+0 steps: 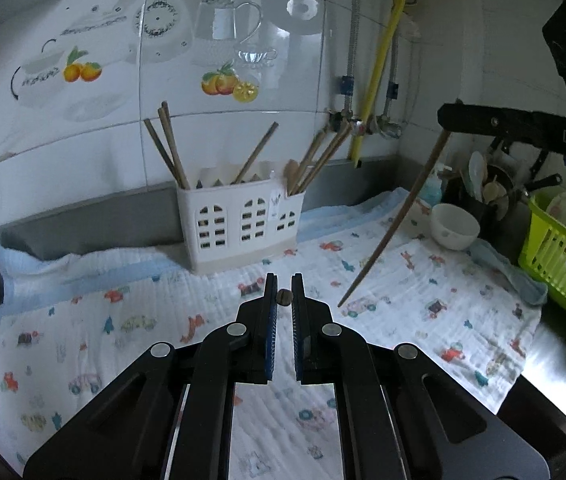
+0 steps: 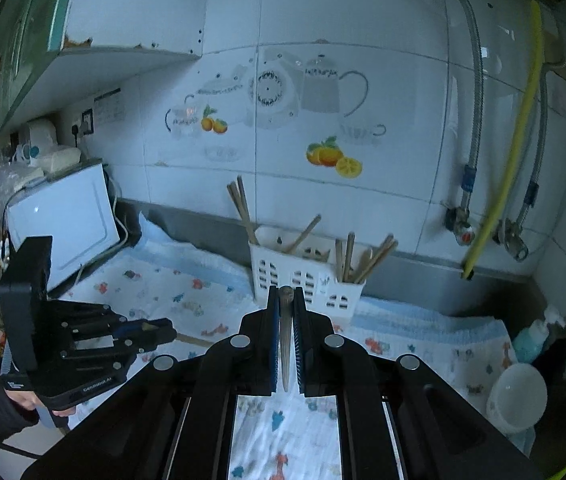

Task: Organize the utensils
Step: 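Lift both held chopsticks and carry them above the white holder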

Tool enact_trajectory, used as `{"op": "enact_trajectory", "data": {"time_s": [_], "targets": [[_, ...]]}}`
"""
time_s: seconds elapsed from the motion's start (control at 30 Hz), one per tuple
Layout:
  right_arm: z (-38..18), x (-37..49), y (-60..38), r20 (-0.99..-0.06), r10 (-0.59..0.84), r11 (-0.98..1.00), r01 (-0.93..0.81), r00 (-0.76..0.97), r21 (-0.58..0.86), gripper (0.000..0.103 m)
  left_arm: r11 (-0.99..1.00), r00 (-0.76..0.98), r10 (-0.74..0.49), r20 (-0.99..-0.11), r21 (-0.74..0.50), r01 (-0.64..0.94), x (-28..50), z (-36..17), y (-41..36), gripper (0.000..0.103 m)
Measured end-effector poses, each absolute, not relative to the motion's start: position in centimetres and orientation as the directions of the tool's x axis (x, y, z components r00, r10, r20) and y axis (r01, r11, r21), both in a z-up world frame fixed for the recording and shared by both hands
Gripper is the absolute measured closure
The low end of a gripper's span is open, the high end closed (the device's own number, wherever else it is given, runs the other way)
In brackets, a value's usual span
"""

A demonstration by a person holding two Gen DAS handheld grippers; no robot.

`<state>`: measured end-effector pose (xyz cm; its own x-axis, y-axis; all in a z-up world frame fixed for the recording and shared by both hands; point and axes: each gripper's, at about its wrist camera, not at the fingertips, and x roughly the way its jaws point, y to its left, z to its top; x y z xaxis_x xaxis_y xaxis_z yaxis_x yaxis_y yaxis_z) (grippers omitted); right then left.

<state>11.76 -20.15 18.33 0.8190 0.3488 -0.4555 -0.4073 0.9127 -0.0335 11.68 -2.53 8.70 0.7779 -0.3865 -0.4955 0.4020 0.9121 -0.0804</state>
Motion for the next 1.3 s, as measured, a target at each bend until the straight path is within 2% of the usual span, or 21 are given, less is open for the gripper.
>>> {"op": "enact_trajectory", "data": {"time_s": [0.23,0.43,0.77,0.9,0.93,1.3], "targets": [[23.0,14.5,-19.8,-0.39,0.347,0.916,-0.397,0.853,-0.054,0.096,0.914,0.789,-0.377,-0.485,-0.056,0.403,14.9,11.8,-2.3,0.097],[24.9,16.5,-19.6,-0.371,0.334,0.922,-0.382,0.866,-0.062,0.096,0.91,0.773,-0.38,-0.507,-0.058,0.409,16.4,12.0,-2.1,0.097],[23.5,15.3,-19.7,-0.374,0.357,0.913,-0.404,0.856,-0.053,0.096,0.907,0.649,-0.364,-0.668,-0.096,0.411,13.4,4.2,0.2,0.094],[22.9,14.2,-19.3,-0.376,0.367,0.906,-0.418,0.851,-0.063,0.096,0.909,0.611,-0.355,-0.707,-0.108,0.403,11.4,1.0,1.1,0.074],[22.8,14.0,-19.2,-0.377,0.369,0.905,-0.421,0.849,-0.063,0.096,0.908,0.602,-0.358,-0.713,-0.115,0.404,11.0,0.4,1.3,0.073],[22.0,12.6,-18.6,-0.386,0.382,0.896,-0.439,0.84,-0.068,0.096,0.914,0.539,-0.306,-0.785,-0.084,0.396,10.0,-4.9,1.6,0.073]]}}
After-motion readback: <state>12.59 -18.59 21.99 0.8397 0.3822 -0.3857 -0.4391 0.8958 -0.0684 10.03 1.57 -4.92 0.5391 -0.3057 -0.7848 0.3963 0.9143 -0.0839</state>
